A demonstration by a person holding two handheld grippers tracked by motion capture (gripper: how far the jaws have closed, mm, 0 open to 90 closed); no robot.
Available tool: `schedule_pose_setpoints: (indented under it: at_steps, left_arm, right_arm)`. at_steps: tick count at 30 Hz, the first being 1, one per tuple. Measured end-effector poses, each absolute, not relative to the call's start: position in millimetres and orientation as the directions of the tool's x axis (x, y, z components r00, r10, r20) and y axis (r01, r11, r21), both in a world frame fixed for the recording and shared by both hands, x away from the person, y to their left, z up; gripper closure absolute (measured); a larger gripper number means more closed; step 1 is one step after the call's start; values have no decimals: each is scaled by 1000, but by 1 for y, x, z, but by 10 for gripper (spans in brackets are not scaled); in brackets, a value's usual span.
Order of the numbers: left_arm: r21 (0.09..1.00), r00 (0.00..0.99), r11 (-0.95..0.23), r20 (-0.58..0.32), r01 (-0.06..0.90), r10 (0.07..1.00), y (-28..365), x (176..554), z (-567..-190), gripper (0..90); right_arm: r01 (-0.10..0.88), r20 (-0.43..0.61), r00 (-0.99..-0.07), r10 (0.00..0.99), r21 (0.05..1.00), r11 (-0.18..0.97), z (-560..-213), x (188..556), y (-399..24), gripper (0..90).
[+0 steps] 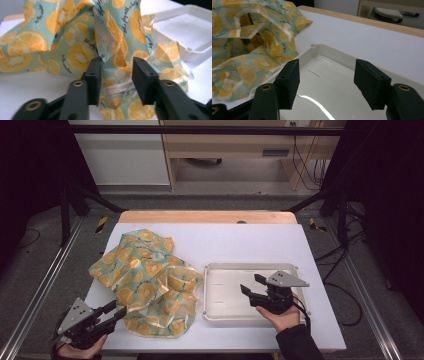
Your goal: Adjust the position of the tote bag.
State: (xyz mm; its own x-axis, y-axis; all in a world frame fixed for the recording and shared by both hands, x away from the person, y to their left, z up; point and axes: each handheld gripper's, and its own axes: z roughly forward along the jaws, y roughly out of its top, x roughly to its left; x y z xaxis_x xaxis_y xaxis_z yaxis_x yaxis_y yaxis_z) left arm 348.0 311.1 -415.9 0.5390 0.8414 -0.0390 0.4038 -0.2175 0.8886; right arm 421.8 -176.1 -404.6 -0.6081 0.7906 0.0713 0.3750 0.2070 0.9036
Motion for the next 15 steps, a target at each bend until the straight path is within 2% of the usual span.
schedule_pose_setpoints:
  at_steps: [1, 5, 10, 15]
  left_arm:
    - [881, 546, -219, -51, 418, 836, 310, 349, -418, 664]
    - [873, 544, -221, -58, 434, 837, 310, 351, -420, 731]
    - [874, 531, -208, -66, 440, 845, 313, 352, -420, 867]
    - [880, 526, -194, -71, 432, 847, 314, 351, -418, 900]
  right_arm:
    - [368, 68, -622, 780, 905, 214, -403, 423, -168, 381]
    - [358, 67, -643, 763, 907, 222, -401, 425, -154, 391]
    - [340, 65, -681, 729, 910, 237, -396, 428, -126, 419]
    - [330, 64, -710, 701, 910, 251, -394, 430, -104, 443]
